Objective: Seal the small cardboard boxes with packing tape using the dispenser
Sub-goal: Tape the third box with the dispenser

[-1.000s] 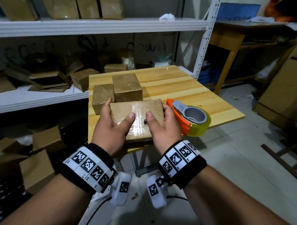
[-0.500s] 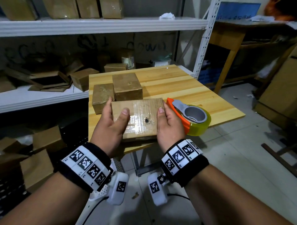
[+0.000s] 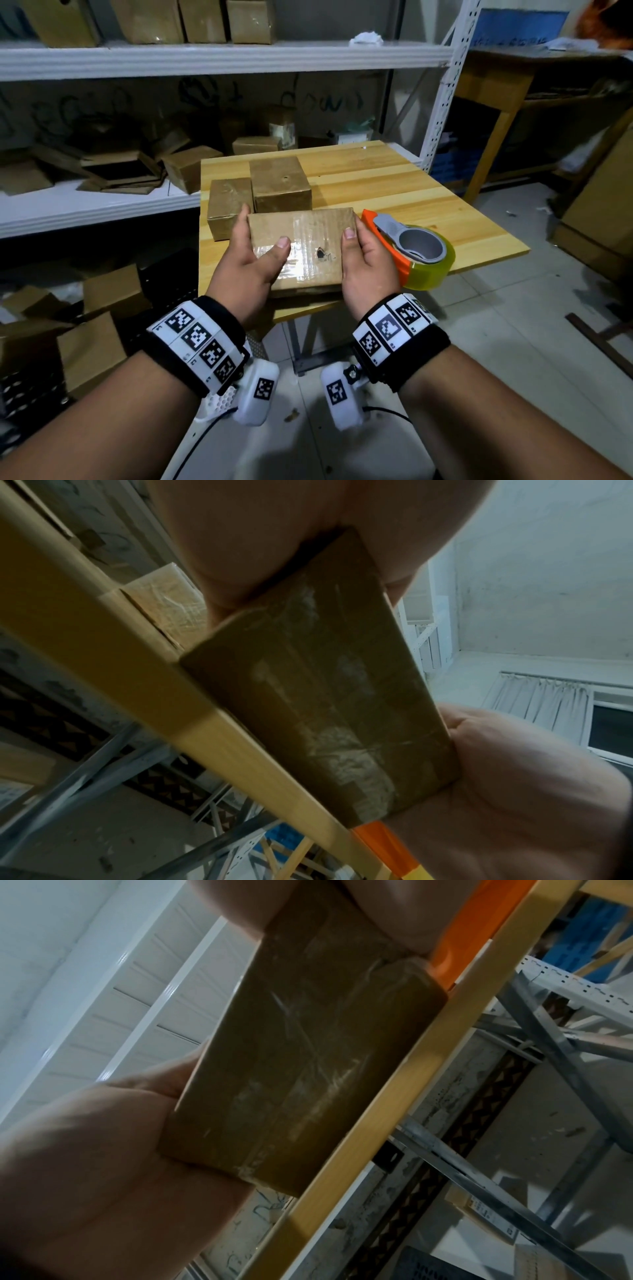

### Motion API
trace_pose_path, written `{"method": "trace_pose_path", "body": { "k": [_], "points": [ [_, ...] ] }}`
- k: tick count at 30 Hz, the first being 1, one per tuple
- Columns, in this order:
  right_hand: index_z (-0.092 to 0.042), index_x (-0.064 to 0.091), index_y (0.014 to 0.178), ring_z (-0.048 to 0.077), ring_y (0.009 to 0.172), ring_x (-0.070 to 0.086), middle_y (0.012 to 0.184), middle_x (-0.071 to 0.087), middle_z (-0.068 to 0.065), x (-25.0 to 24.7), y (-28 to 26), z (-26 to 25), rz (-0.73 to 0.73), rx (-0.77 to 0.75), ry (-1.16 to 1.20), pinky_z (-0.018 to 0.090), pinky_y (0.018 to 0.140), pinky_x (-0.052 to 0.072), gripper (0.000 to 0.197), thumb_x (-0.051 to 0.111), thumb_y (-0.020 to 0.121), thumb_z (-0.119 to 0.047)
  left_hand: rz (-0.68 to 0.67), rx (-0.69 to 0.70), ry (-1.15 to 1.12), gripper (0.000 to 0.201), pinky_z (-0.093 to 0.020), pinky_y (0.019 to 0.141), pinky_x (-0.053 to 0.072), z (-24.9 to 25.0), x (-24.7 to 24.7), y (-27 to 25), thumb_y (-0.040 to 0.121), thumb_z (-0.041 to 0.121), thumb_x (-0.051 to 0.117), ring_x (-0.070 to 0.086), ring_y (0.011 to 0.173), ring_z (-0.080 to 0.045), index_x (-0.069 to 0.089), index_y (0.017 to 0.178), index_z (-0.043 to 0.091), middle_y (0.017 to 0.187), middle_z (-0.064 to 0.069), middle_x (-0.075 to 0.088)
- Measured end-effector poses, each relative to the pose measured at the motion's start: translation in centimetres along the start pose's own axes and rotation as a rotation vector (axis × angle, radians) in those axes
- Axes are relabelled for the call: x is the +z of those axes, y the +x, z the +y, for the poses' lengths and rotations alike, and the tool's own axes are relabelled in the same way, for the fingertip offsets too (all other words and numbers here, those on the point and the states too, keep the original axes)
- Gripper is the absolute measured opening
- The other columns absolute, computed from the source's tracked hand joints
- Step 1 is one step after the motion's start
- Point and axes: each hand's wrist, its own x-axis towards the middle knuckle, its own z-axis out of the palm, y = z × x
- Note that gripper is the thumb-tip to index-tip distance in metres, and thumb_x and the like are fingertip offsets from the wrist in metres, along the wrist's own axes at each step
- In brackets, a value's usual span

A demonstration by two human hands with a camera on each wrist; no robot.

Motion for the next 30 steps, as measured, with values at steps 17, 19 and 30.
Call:
{"method": "trace_pose_path", "body": {
  "k": [17, 19, 30],
  "points": [
    [-0.028, 0.056, 0.152, 0.005, 0.117, 0.070, 0.128, 0.074, -0.011, -0.04, -0.25, -0.32, -0.005, -0.007, -0.006, 0.041, 0.103, 0.060, 0.041, 0.047, 0.112, -0.034, 0.004, -0.006, -0.024, 0.100, -0.052, 0.116, 0.046, 0.20, 0.11, -0.17, 0.085, 0.043, 0.080, 0.057, 0.137, -0.019, 0.019, 0.164, 0.043, 0.152, 0.003, 0.055],
    [-0.029, 0.055, 0.152, 0.008, 0.120, 0.069, 0.131, 0.073, -0.010, 0.08, -0.19, -0.24, -0.002, -0.001, -0.021, 0.044, 0.105, 0.059, 0.042, 0.047, 0.112, -0.036, 0.004, -0.002, -0.017, 0.100, -0.052, 0.116, 0.046, 0.16, 0.10, -0.06, 0.086, 0.043, 0.080, 0.057, 0.136, -0.020, 0.018, 0.164, 0.041, 0.153, 0.002, 0.055],
    [-0.029, 0.053, 0.152, 0.010, 0.113, 0.074, 0.127, 0.075, -0.007, -0.24, -0.29, -0.61, -0.078, 0.057, 0.034, 0.044, 0.098, 0.063, 0.049, 0.064, 0.104, -0.034, 0.006, -0.020, -0.050, 0.090, -0.052, 0.114, 0.048, 0.44, 0.23, -0.13, 0.096, 0.025, 0.073, 0.061, 0.132, -0.020, 0.017, 0.166, 0.036, 0.148, 0.000, 0.059]
  ]
}}
